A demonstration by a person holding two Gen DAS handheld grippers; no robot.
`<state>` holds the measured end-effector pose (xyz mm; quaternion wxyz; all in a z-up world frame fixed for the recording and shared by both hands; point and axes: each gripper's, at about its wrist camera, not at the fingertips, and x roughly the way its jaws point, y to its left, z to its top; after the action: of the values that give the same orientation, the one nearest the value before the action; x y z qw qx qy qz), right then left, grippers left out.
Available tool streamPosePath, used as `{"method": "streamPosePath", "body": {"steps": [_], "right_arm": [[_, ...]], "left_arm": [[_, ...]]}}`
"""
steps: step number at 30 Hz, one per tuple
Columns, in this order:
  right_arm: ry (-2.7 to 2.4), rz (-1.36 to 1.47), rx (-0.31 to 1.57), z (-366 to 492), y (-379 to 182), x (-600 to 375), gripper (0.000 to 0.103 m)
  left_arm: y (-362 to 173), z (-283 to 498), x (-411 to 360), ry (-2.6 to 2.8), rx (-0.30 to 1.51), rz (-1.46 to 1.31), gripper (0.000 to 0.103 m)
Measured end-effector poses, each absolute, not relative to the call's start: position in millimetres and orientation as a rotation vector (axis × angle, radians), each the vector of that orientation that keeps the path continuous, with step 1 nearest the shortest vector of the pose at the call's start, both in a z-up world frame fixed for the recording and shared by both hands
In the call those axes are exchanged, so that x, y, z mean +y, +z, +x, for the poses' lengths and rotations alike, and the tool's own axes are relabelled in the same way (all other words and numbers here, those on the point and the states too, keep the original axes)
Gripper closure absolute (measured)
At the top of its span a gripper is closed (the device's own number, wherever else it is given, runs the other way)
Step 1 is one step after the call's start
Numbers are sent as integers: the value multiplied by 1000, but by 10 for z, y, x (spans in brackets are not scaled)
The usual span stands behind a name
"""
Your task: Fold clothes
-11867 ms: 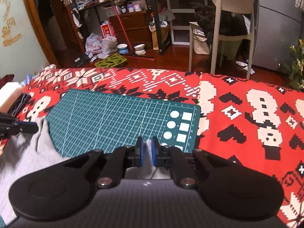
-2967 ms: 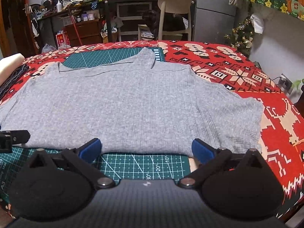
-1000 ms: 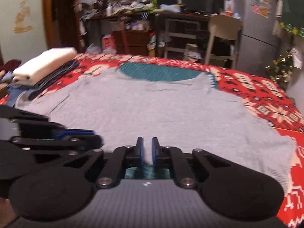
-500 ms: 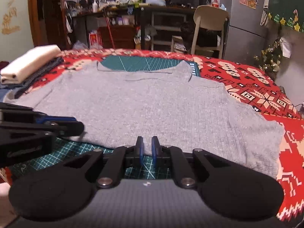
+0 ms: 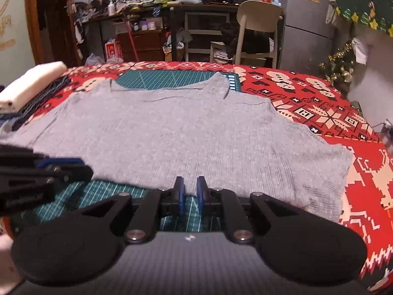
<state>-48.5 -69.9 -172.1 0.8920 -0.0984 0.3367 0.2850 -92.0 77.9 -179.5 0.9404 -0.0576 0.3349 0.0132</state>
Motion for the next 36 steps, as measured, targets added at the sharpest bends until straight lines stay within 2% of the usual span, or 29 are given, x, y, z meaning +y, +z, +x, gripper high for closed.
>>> {"method": "streamPosePath", "body": {"steps": [15, 18, 36], "right_arm": [[520, -146, 731, -273, -1666, -966, 90], [486, -138, 715, -216, -1634, -1007, 84], [423, -80, 728, -129, -1750, -1313, 85]], "left_arm": [[-1786, -898, 820, 19, 698, -155, 92], [-1773, -884, 804, 20, 705, -147, 92], [-1771, -895, 776, 26, 706, -122, 92]]}}
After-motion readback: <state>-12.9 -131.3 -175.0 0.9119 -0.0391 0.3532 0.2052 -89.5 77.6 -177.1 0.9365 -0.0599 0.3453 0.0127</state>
